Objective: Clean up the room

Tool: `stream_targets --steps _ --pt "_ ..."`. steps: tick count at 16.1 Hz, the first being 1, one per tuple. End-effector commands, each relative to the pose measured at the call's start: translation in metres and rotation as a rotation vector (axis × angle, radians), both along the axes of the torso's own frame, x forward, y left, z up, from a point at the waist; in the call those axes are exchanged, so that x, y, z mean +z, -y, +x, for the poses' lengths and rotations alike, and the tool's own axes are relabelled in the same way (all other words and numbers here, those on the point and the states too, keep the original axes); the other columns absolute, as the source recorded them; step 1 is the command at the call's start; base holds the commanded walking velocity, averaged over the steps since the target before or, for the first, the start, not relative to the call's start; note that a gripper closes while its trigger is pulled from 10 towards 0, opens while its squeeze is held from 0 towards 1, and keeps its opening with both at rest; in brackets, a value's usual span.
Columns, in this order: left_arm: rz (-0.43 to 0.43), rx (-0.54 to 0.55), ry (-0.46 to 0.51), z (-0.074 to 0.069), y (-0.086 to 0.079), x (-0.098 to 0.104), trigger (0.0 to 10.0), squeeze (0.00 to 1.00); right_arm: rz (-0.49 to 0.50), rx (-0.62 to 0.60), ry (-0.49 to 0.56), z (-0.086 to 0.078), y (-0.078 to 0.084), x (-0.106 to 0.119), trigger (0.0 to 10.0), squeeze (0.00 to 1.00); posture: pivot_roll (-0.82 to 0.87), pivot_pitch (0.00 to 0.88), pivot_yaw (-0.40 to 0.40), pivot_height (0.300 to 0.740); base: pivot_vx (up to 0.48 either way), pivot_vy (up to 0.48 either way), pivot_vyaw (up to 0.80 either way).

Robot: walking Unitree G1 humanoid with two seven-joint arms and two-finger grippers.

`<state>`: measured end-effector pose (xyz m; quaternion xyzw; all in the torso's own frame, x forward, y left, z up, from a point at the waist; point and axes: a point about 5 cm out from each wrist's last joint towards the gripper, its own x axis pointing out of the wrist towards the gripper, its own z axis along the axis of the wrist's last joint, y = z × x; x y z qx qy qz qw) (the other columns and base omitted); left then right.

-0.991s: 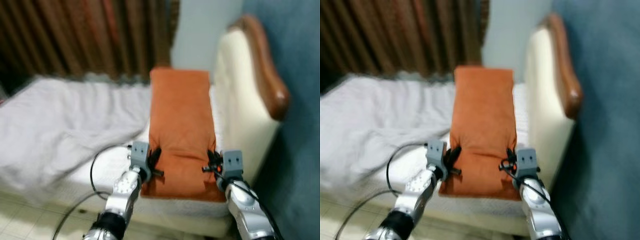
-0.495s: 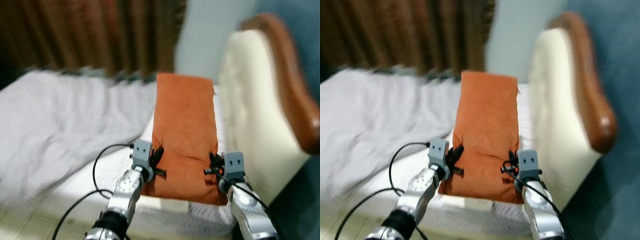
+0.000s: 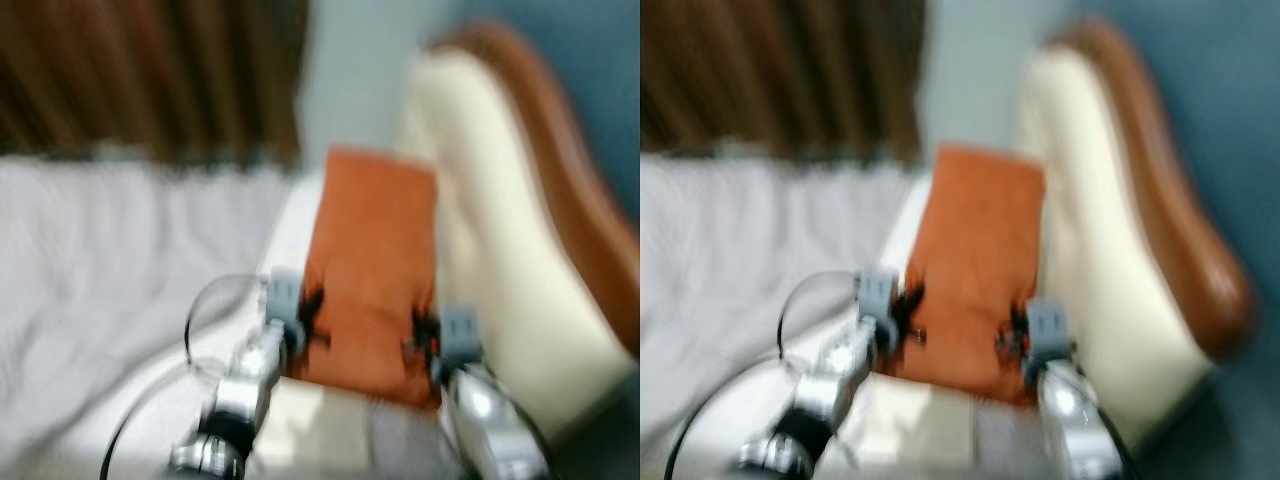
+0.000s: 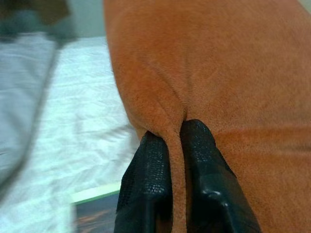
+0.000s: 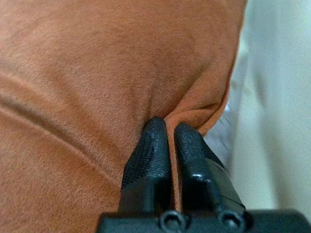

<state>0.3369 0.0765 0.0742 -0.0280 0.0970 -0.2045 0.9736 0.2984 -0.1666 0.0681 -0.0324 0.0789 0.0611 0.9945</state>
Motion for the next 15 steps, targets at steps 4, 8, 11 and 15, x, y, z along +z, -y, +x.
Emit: stream_targets --steps 4,8,11,15 --pt "0.027 0.074 0.017 0.007 -0.023 0.002 10.0 0.00 -0.019 -0.078 0.011 -0.003 0.019 0.002 10.0 0.00 -0.10 0.008 0.034 0.740 0.061 -0.081 0.00" --pt "0.017 0.064 0.009 0.007 -0.020 0.001 10.0 0.00 -0.025 -0.073 0.003 -0.006 0.017 0.000 10.0 0.00 -0.11 0.021 0.040 0.740 0.266 -0.397 0.00" --pt "0.052 0.057 -0.020 0.006 -0.020 -0.005 10.0 0.00 -0.076 -0.070 -0.014 -0.005 0.018 -0.003 10.0 0.00 -0.12 0.036 0.041 0.740 0.199 -0.248 0.00" --pt "0.098 0.004 -0.081 0.009 -0.021 -0.010 10.0 0.00 -0.135 -0.095 -0.040 0.017 0.014 -0.002 10.0 0.00 -0.10 0.059 0.038 0.740 0.000 0.000 0.00"
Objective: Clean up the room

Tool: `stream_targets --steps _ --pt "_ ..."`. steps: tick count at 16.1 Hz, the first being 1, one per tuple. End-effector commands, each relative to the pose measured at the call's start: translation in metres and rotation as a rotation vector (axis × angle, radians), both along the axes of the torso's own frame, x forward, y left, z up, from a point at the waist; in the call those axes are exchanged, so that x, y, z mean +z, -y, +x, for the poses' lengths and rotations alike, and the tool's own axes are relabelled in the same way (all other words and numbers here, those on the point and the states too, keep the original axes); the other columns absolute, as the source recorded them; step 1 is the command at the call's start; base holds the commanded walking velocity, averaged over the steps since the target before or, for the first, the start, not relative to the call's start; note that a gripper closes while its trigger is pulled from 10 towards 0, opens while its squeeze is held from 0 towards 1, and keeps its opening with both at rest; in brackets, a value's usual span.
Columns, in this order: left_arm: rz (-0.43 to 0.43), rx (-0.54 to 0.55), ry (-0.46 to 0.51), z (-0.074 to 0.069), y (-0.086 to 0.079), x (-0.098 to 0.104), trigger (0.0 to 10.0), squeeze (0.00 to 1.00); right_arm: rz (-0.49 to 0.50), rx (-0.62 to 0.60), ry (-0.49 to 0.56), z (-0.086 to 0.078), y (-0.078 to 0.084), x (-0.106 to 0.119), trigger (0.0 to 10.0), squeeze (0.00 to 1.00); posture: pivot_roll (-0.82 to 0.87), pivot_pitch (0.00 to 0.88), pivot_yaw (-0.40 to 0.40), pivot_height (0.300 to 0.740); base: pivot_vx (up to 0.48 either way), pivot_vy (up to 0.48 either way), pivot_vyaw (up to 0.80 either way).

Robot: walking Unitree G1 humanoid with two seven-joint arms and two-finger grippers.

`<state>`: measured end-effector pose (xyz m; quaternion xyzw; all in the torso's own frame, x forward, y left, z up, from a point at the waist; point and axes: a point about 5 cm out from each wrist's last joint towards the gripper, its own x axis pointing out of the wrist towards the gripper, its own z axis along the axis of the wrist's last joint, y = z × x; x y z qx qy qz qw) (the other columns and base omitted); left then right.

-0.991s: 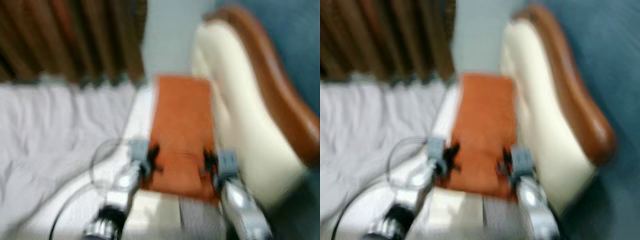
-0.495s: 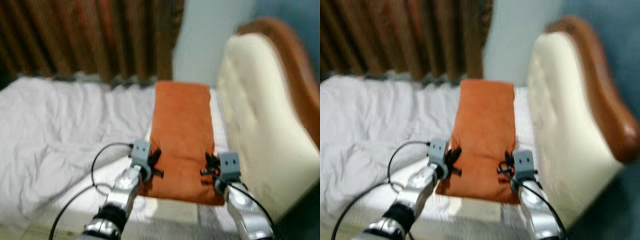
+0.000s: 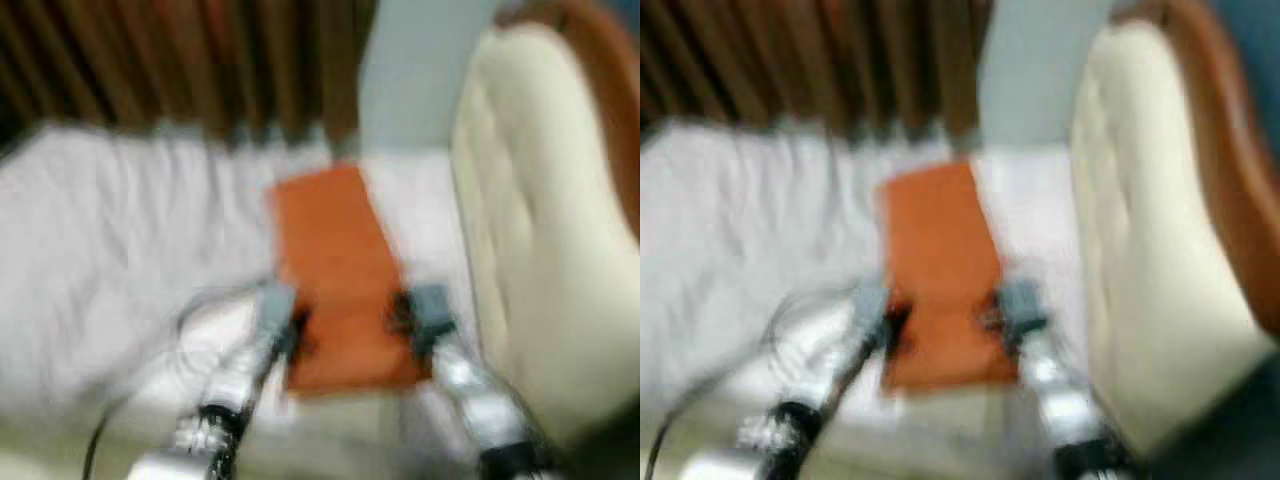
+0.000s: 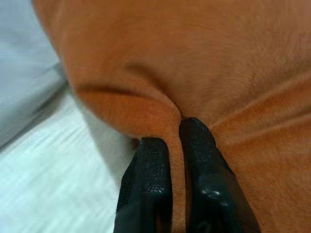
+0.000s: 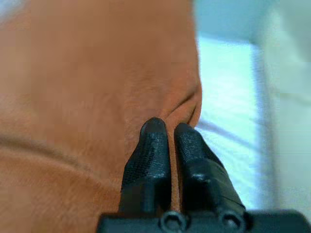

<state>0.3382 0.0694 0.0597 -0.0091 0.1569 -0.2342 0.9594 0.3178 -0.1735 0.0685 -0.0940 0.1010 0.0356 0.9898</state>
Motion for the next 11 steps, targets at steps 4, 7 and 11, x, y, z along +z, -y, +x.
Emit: stream_targets --steps 4,7,11 --pt "0.047 0.074 0.068 0.013 -0.035 0.013 10.0 0.00 0.029 -0.100 0.036 0.000 0.009 0.002 10.0 0.00 -0.09 0.064 0.044 0.740 0.000 0.000 -0.20" --pt "0.037 0.093 0.049 0.011 -0.039 0.008 10.0 0.00 0.028 -0.099 0.032 -0.001 0.006 -0.003 10.0 0.00 -0.09 0.064 0.049 0.740 0.000 0.000 -0.80" --pt "0.062 0.076 0.045 0.007 -0.040 0.003 10.0 0.00 0.018 -0.100 0.044 0.001 0.005 -0.001 10.0 0.00 -0.09 0.062 0.049 0.740 0.000 0.000 -0.58"
